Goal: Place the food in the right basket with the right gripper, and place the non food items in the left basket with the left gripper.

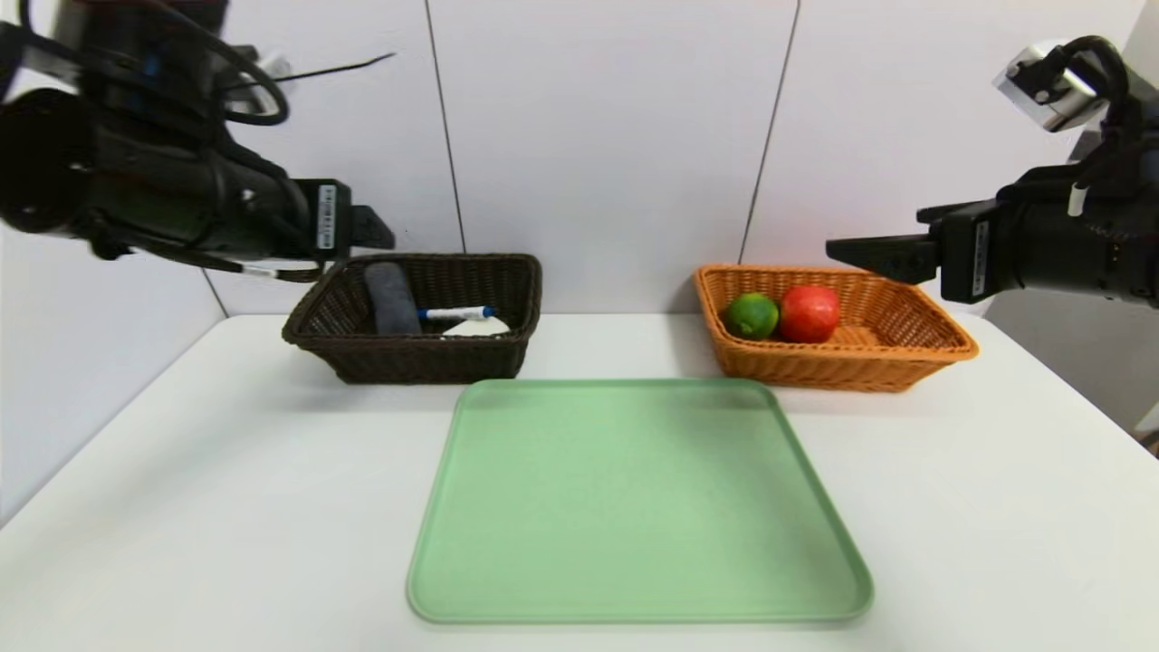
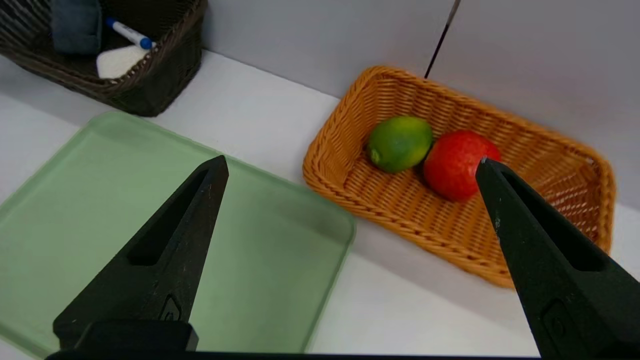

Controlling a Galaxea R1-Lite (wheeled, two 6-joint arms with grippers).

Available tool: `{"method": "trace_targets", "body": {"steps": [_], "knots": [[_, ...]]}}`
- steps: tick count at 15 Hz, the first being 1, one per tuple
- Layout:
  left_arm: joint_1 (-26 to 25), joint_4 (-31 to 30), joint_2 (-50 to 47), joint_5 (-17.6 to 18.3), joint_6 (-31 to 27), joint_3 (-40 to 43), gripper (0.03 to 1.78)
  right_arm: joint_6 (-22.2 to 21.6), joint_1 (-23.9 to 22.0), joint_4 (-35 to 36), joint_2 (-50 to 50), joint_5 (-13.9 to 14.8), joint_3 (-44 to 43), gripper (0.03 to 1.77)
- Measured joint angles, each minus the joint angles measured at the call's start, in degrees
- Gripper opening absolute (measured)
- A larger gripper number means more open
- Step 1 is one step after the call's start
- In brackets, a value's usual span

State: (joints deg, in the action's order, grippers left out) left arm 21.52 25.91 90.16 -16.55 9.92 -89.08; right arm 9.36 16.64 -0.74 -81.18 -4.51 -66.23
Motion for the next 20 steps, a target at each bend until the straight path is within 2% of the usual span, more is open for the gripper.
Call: {"method": "trace_targets", "body": {"steps": [2, 3, 5, 8, 12, 14, 17, 20], "knots": [[-3.33, -0.72, -7.08, -3.17, -1.30, 4.05, 1.62, 2.76, 0.30, 0.04, 0.41, 4.49, 0.35, 1.71], [-6.34, -0.85, -10.47, -3.91, -1.57, 5.64, 1.63, 2.16, 0.00, 0.09, 1.33, 7.31, 0.88, 1.71], [-12.62, -0.96, -17.44, -4.34, -1.79, 8.68, 1.65, 0.69, -1.43, 0.12, 4.22, 10.20, 3.50, 1.71], [-18.30, -1.02, -29.31, -4.28, -2.12, 15.90, 1.67, 0.02, -5.90, 0.59, 11.47, 10.84, 9.40, 1.71], [-20.26, -0.68, -48.93, -4.02, -2.46, 29.82, 1.67, -0.22, -11.82, 0.37, 25.17, 11.20, 18.77, 1.71], [-20.50, -0.35, -59.47, -2.99, -3.49, 37.49, 1.67, -0.02, -13.31, -0.05, 33.50, 12.28, 23.45, 1.71], [-20.72, 0.00, -73.83, -0.96, -8.11, 47.93, 1.68, 0.39, -14.32, -0.74, 47.30, 14.53, 30.24, 1.71], [-20.88, -0.61, -84.68, 2.32, -12.51, 56.88, 1.69, 0.72, -14.71, -2.95, 59.82, 15.14, 35.32, 1.71]]}}
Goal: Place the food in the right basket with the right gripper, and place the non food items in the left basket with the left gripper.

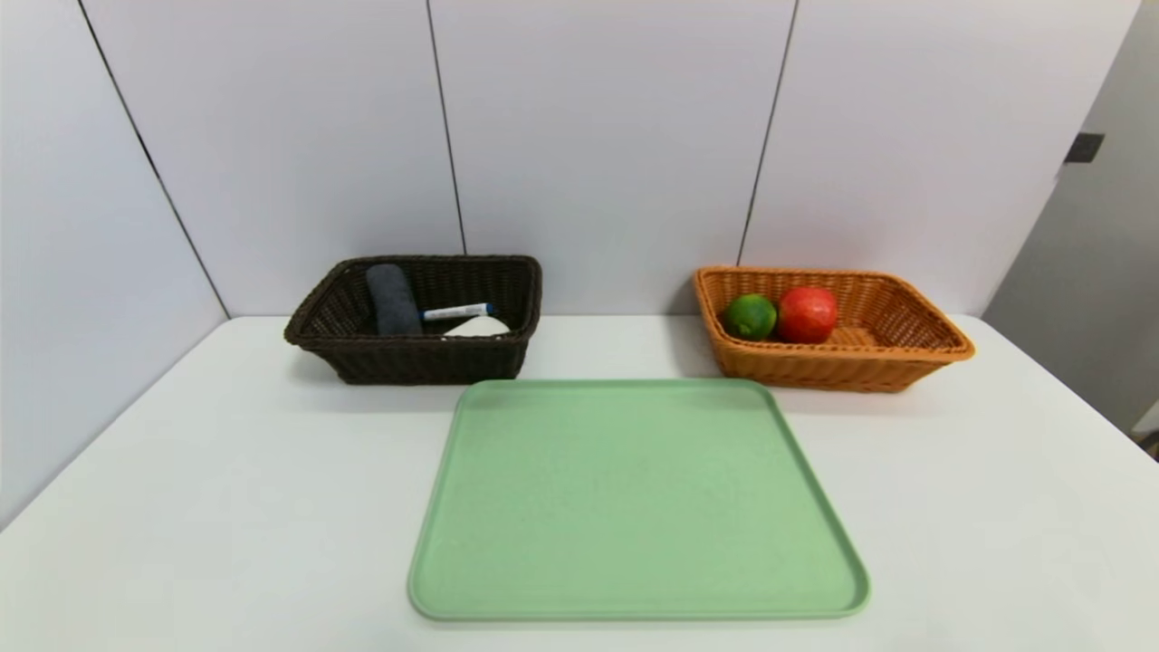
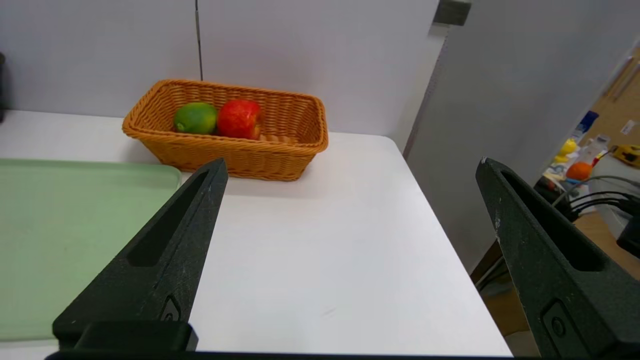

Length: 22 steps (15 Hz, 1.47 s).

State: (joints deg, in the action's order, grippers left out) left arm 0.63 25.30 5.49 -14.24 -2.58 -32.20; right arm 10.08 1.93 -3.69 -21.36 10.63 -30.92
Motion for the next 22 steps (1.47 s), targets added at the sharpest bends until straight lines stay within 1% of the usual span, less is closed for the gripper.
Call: {"method": "trace_targets", "body": {"steps": [2, 4, 5, 6, 7, 9, 10, 11, 12, 13, 14, 16, 19, 22], "knots": [[-0.04, -1.71, -3.29, 0.63, -0.72, 3.73, 1.69, 1.13, -0.74, -0.79, 7.19, 0.06, 3.61, 1.71], [-0.04, -4.79, -4.72, 1.04, -1.33, 7.06, 1.69, 3.36, -1.24, -0.35, 14.06, 0.09, 8.92, 1.71], [-0.04, -6.84, -5.16, 1.95, -2.43, 9.35, 1.69, 4.33, -1.44, 1.63, 16.51, -0.02, 12.45, 1.71], [-0.06, -9.45, -5.38, 3.38, -3.89, 11.95, 1.69, 5.05, -1.52, 5.21, 18.16, -0.57, 16.12, 1.71], [-0.04, -12.57, -5.49, 4.71, -5.07, 15.14, 1.69, 5.42, -1.60, 9.29, 19.27, -1.87, 20.37, 1.71], [-0.04, -21.58, -5.60, 7.33, -6.47, 22.97, 1.69, 4.99, -1.71, 17.36, 20.61, -6.72, 27.89, 1.71], [-0.01, -26.17, -5.62, 8.42, -6.91, 26.99, 1.69, 3.64, -1.72, 17.80, 20.98, -9.59, 29.44, 1.71], [0.00, -30.31, -5.64, 9.69, -6.70, 29.70, 1.69, 2.32, -1.74, 15.51, 21.22, -11.04, 30.15, 1.71], [0.00, -31.79, -5.64, 11.82, -5.27, 30.93, 1.69, 0.88, -1.79, 11.04, 21.36, -11.57, 30.54, 1.71], [-0.01, -30.61, -5.64, 13.91, -3.08, 31.54, 1.69, -0.52, -1.74, 7.55, 21.43, -11.78, 30.73, 1.71], [-0.04, -27.60, -5.64, 14.64, -1.00, 31.95, 1.69, -1.95, -1.72, 6.12, 21.46, -12.00, 30.78, 1.71], [-0.04, -26.56, -5.64, 14.64, 1.11, 32.10, 1.69, -3.00, -1.74, 3.77, 21.46, -12.11, 30.87, 1.71], [-0.01, -26.50, -5.64, 14.53, 3.18, 32.20, 1.69, -3.06, -1.77, 3.69, 21.46, -12.11, 30.89, 1.71], [-0.04, -26.50, -5.64, 14.48, 3.52, 32.20, 1.69, -3.52, -1.72, 3.69, 21.46, -11.90, 30.92, 1.71]]}}
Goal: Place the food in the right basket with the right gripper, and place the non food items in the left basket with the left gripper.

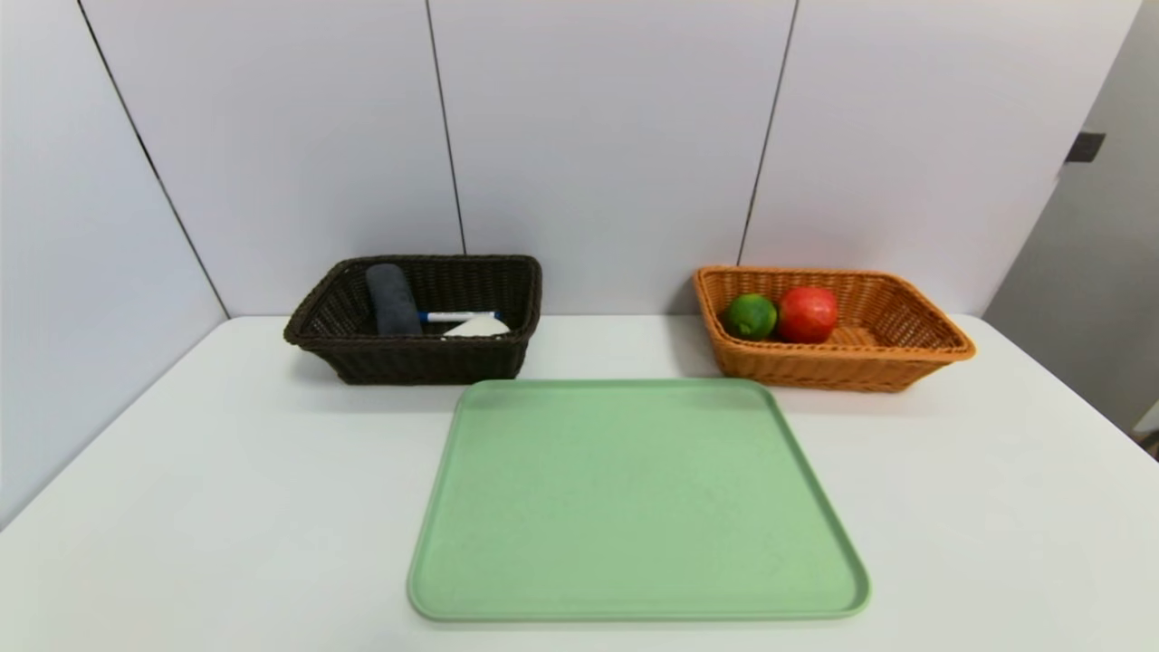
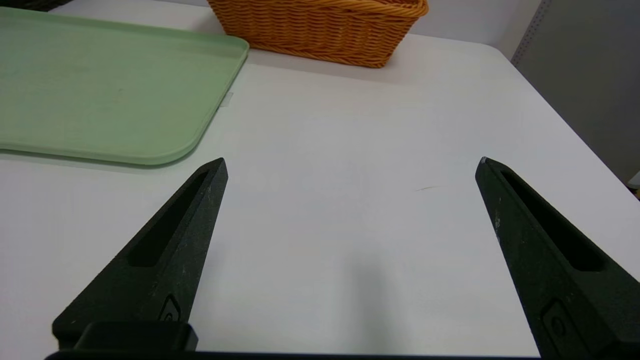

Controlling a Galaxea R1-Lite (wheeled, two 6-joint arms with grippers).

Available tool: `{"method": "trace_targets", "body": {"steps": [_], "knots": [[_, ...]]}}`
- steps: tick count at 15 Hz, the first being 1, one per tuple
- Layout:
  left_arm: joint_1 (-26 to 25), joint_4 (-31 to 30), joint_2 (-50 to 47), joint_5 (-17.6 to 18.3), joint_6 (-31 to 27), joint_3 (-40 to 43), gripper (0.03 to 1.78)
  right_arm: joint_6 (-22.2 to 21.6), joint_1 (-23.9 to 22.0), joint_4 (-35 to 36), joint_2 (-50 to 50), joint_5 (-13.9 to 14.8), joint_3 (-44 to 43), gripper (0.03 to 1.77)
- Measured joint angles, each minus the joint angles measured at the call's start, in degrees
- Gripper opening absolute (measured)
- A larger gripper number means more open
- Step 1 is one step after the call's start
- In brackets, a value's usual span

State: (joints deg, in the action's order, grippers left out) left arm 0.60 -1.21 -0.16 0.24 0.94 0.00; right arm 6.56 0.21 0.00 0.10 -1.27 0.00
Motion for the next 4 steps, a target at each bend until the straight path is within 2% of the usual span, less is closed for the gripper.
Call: {"method": "trace_targets", "body": {"steps": [4], "knots": [[0.00, 0.02, 0.00, 0.02, 0.00, 0.00, 1.69, -1.00, -0.02, -0.10, 0.00, 0.23, 0.00, 1.71]]}}
